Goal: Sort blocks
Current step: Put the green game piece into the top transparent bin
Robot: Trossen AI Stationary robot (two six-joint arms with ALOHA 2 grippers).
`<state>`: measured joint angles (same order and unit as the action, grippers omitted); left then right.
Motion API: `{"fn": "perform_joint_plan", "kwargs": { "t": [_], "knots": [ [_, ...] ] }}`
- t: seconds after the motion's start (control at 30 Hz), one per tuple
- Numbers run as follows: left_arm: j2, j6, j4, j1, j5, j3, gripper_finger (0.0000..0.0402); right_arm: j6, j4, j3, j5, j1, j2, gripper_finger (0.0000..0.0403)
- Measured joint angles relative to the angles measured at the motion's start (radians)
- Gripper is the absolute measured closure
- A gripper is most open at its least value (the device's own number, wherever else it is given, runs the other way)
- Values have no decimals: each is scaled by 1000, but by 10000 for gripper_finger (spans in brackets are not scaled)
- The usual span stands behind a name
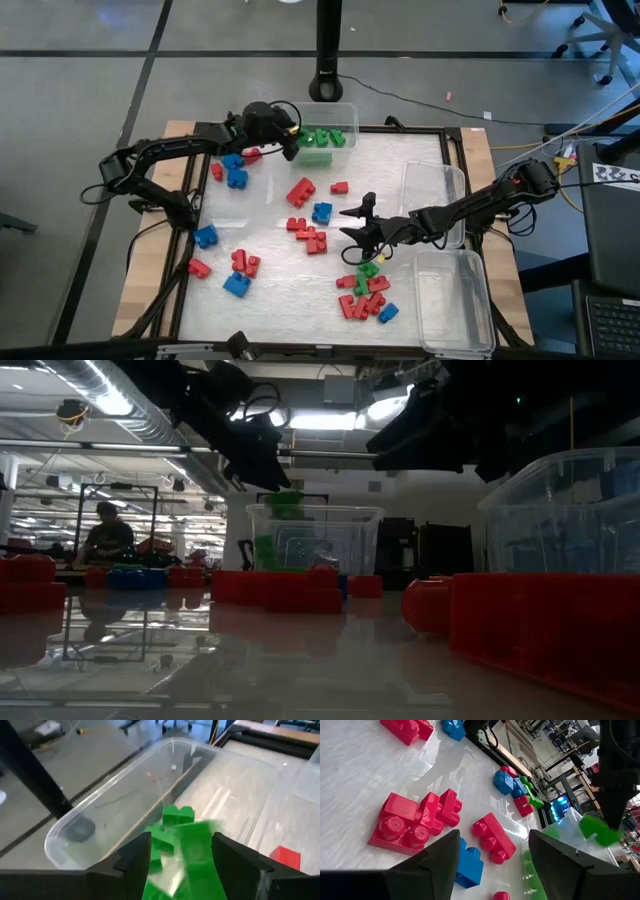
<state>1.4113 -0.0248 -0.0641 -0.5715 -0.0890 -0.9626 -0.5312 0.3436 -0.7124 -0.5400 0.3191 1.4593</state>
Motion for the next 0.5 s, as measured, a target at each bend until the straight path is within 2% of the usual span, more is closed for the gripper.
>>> {"fn": "perform_joint_plan", "kwargs": {
  "t": [0.3,0.5],
  "knots": [
    [-14,-3,-48,20,13,-21,213,1,1,0,0,-7,0,169],
    [-145,6,-134,172,49,19,213,3,-6,0,14,-6,0,169]
  ]
}}
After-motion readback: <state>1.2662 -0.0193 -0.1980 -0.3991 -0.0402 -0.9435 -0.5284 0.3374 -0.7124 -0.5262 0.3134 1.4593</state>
